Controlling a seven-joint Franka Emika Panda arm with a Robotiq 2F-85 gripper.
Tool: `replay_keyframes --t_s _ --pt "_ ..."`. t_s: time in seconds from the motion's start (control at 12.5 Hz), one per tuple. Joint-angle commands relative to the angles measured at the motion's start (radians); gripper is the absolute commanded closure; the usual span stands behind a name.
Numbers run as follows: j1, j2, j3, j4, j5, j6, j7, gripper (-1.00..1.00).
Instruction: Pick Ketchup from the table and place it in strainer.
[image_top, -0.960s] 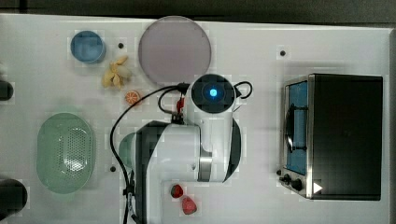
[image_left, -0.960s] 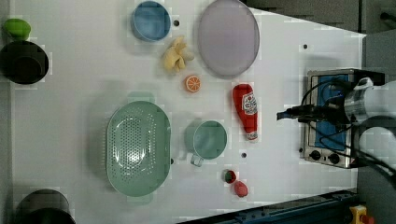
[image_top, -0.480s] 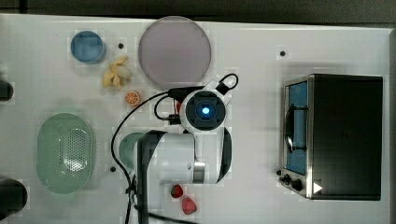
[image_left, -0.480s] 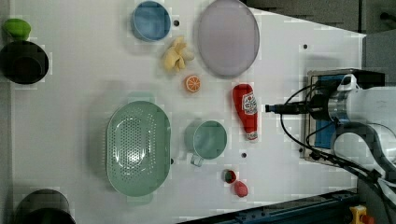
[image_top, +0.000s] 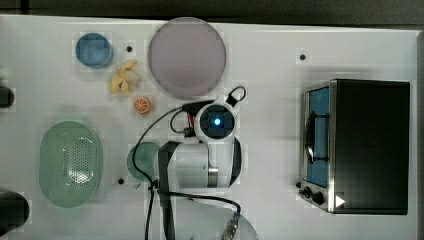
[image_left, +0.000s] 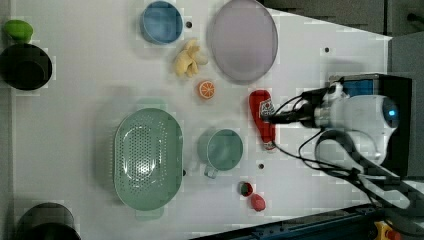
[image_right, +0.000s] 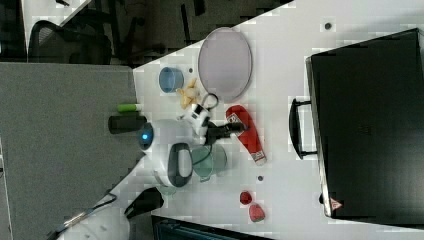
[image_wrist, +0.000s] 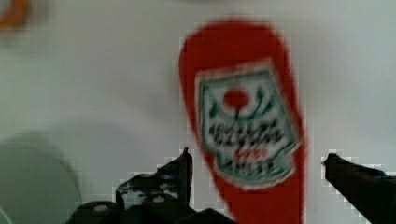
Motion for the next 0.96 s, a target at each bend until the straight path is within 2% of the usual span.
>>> replay_keyframes --t_s 0.08,0.24,0.32,0.56,0.8,0.96 --pt "0.001 0.023 0.01 -0.007 -0.005 0.056 -0.037 -1.0" --pt "0.001 0.054 0.008 -0.007 -0.006 0.094 -0.037 -1.0" --pt "0.001 0.061 0.007 -0.008 -0.007 0.102 -0.037 -0.92" --pt "0.002 0.058 0.006 -0.007 -0.008 0.107 -0.037 -0.23" --pt "0.0 0.012 0.006 0.001 -0.007 0.075 -0.029 -0.23" --pt "0.0 -0.073 0.006 0.015 -0.007 -0.047 -0.011 -0.23"
